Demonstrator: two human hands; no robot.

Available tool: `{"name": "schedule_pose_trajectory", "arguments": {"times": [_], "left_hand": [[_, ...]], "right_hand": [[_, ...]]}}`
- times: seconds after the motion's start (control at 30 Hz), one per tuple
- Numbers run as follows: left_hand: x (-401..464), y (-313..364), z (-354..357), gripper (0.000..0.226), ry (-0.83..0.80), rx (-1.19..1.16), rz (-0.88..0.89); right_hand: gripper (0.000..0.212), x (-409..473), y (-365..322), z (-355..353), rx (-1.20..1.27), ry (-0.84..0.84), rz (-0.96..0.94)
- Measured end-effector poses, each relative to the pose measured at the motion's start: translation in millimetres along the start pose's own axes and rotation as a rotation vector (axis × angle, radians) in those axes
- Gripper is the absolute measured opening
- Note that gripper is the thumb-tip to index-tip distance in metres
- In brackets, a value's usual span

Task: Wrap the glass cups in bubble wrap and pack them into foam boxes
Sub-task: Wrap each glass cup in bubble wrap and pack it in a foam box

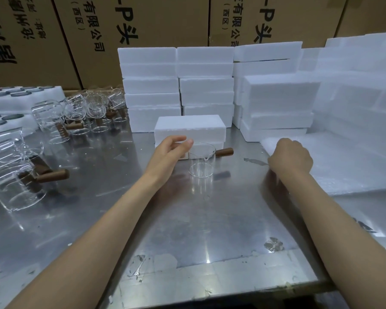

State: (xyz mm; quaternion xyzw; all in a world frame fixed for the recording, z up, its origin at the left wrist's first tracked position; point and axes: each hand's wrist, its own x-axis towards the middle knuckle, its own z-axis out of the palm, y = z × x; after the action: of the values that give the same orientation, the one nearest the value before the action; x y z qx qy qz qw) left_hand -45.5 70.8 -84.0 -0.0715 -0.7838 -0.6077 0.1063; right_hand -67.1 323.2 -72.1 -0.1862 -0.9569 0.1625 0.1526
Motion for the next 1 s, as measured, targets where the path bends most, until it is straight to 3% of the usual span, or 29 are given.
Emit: {"name": "schedule_pose_trajectory", "arguments": {"times": [0.2, 0.4, 0.53, 0.6, 0.73, 0.83, 0.97, 1.0], "left_hand": [[-2, 5, -1, 0.018, 0.09, -0.043, 0.042], [-12, 20, 2, 0.02, 0.277, 0.13, 0.312], [-21, 29, 19, 0.041, 0.119, 0.183, 0.306], [-22, 31, 26, 0.041, 0.042, 0.165, 0.272], [-21, 37, 25, 0.039, 0.003, -0.073, 0.214], [-17, 40, 19, 0.027, 0.094, -0.226, 0.176], [-10, 47, 7, 0.027, 0.198, -0.592, 0.062], [-8, 49, 2, 0.027, 0.216, -0.702, 0.039]], "right_hand": [[0.016, 2, 1, -3, 0.135, 0.129, -0.024], [0.009, -12, -20, -15, 0.447, 0.361, -0.403], [0.004, -43, -41, -18, 0.521, 0.4, -0.773], [0.004, -58, -51, -14, 0.506, 0.414, -0.908], [0.009, -74, -62, -5, 0.546, 0.352, -1.047], [0.019, -72, -61, -6, 0.732, 0.244, -0.942], [0.004, -58, -55, -12, 0.971, 0.276, -0.55], [0.009, -53, -53, -13, 1.009, 0.269, -0.437]]}}
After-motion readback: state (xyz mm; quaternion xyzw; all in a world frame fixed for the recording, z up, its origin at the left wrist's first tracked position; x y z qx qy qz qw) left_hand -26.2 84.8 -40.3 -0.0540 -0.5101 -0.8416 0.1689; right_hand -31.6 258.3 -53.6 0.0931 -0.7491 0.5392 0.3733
